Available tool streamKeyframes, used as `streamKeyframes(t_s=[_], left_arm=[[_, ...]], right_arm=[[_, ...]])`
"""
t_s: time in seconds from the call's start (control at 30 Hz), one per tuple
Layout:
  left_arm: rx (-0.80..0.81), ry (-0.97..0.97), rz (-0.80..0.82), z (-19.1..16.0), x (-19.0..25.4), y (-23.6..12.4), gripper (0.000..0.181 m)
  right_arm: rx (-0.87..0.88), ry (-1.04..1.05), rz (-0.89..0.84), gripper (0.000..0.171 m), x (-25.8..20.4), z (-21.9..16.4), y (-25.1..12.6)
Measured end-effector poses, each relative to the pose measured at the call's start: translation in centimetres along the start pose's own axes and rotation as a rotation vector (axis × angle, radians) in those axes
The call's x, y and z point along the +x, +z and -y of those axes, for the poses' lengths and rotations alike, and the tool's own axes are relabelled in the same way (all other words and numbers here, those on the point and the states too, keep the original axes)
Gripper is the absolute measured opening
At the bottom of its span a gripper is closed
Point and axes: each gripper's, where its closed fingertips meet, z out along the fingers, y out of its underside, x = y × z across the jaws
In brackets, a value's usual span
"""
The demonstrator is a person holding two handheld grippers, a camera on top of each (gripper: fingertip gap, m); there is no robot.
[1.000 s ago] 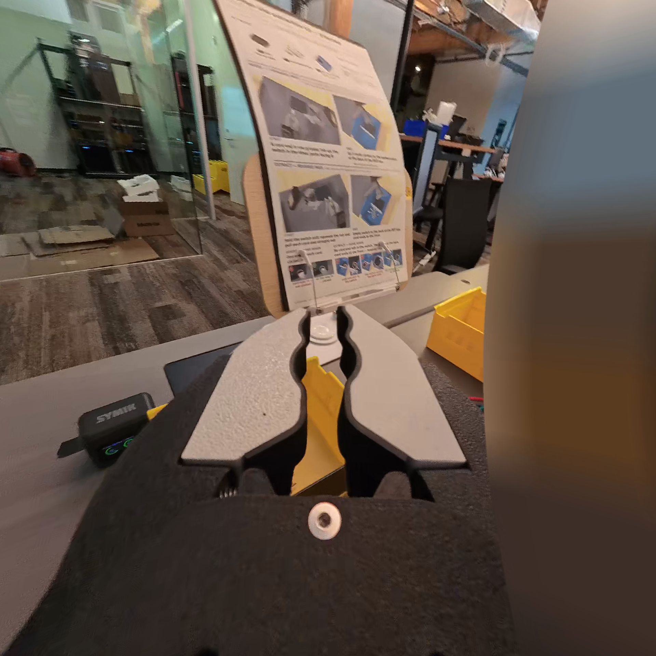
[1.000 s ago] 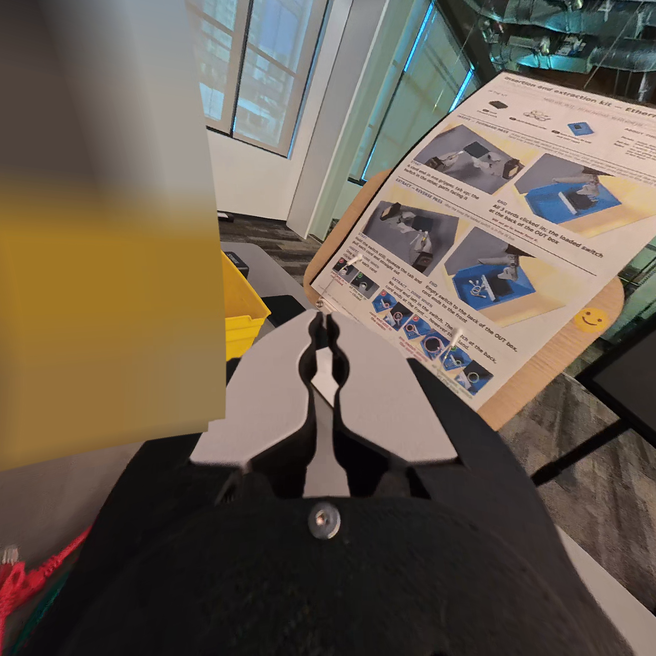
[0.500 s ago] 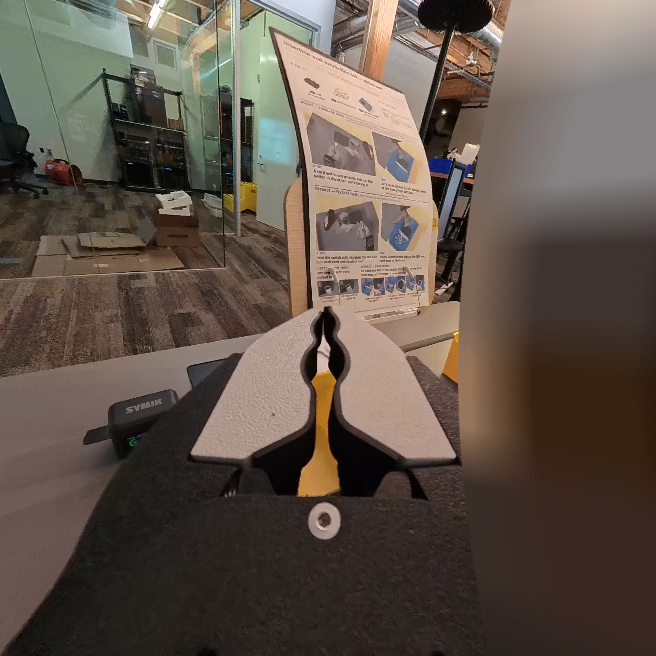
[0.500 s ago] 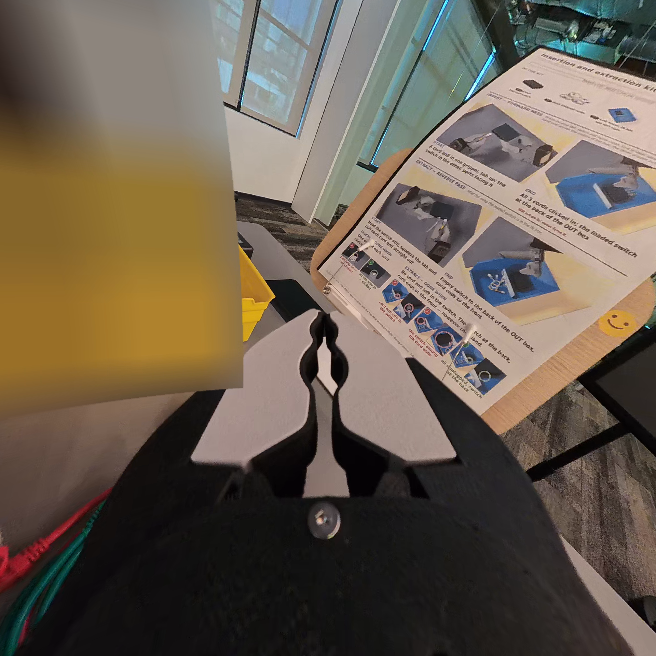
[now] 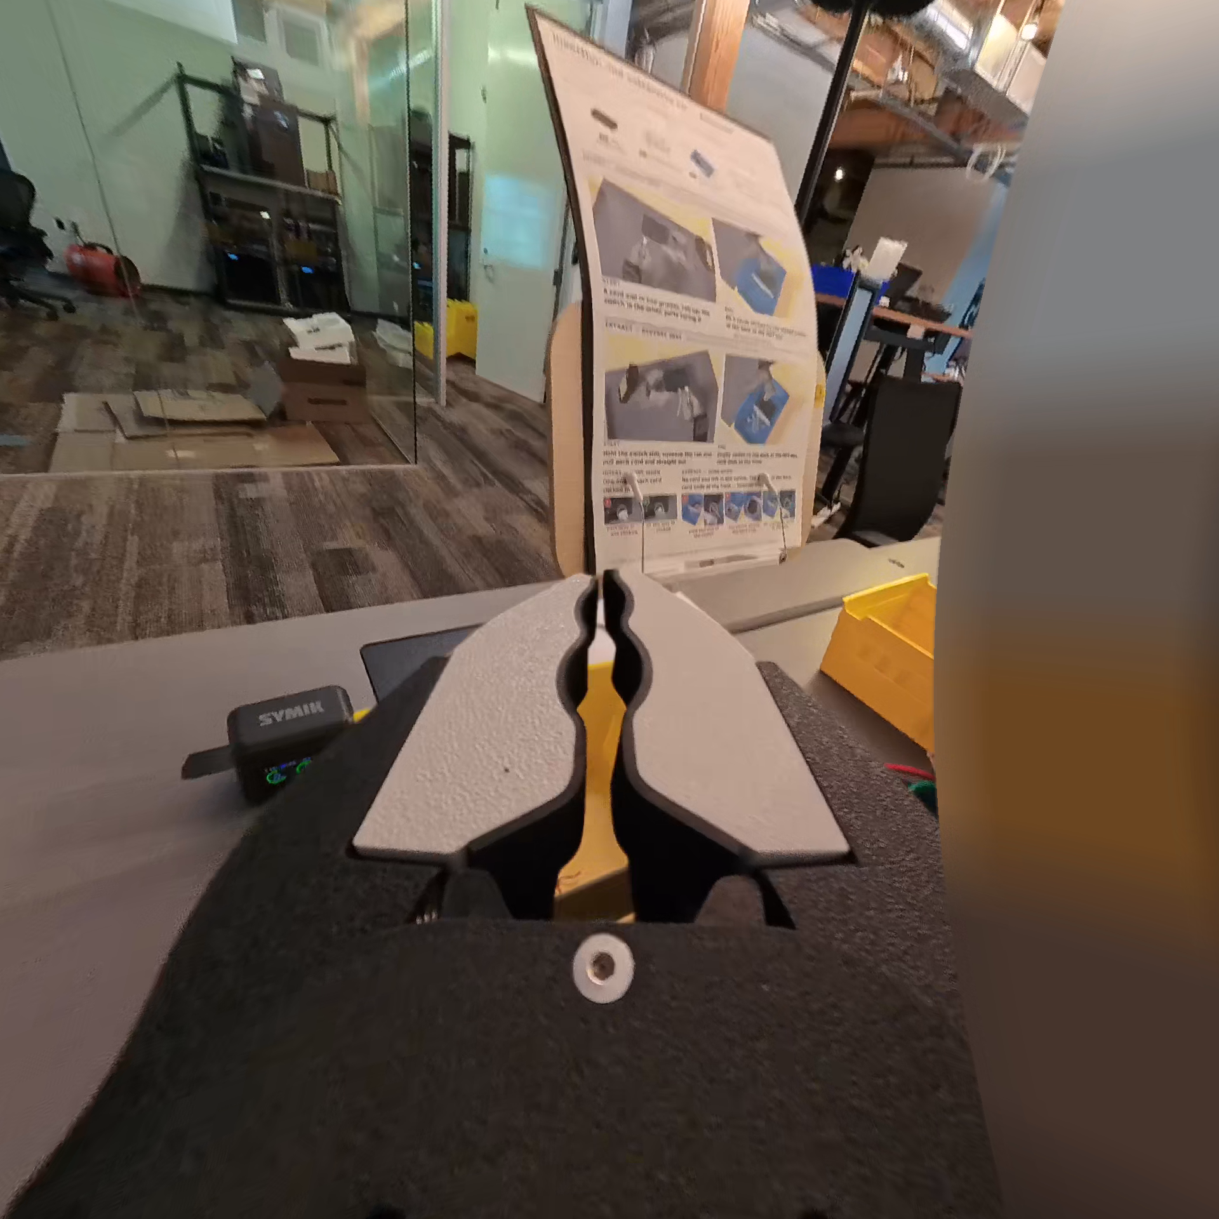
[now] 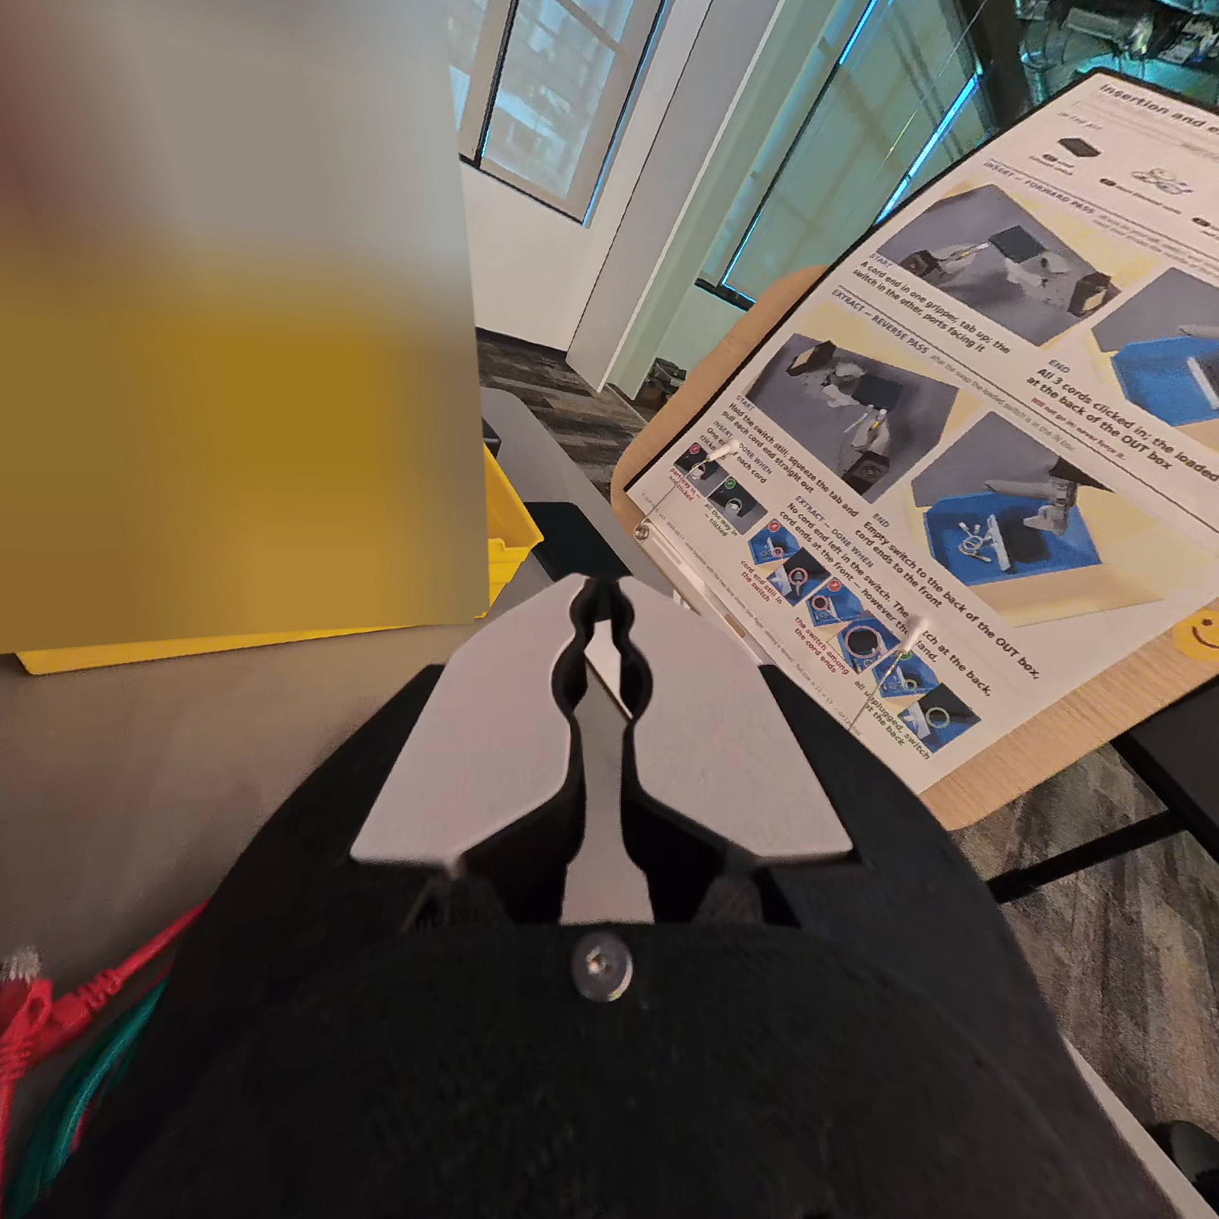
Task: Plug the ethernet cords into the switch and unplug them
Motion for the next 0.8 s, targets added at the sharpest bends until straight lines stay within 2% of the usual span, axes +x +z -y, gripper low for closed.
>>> streamKeyframes(t_s=[0.1, 0.27, 0.6, 0.8], left_arm=[[-0.058, 0.02, 0.015, -0.9, -0.3, 0.3, 0.002], [-0.053, 0.055, 0.051, -1.2, -0.2, 1.1, 0.001], [-0.13, 0.086, 0.19, -3.5, -2.6, 2.6, 0.002], [-0.176, 0.092, 0.184, -4.6, -2.7, 3.2, 0.003]], right_arm=[[-0.007, 0.005, 0.012, 0.006, -0.1, -0.1, 0.0], [-0.032, 0.027, 0.004, 0.007, 0.5, -0.8, -0.1], [-0.073, 0.197, -0.006, 0.009, 2.9, -2.5, -0.7], [-0.135, 0.152, 0.011, 0.011, 1.9, -3.6, 0.2]])
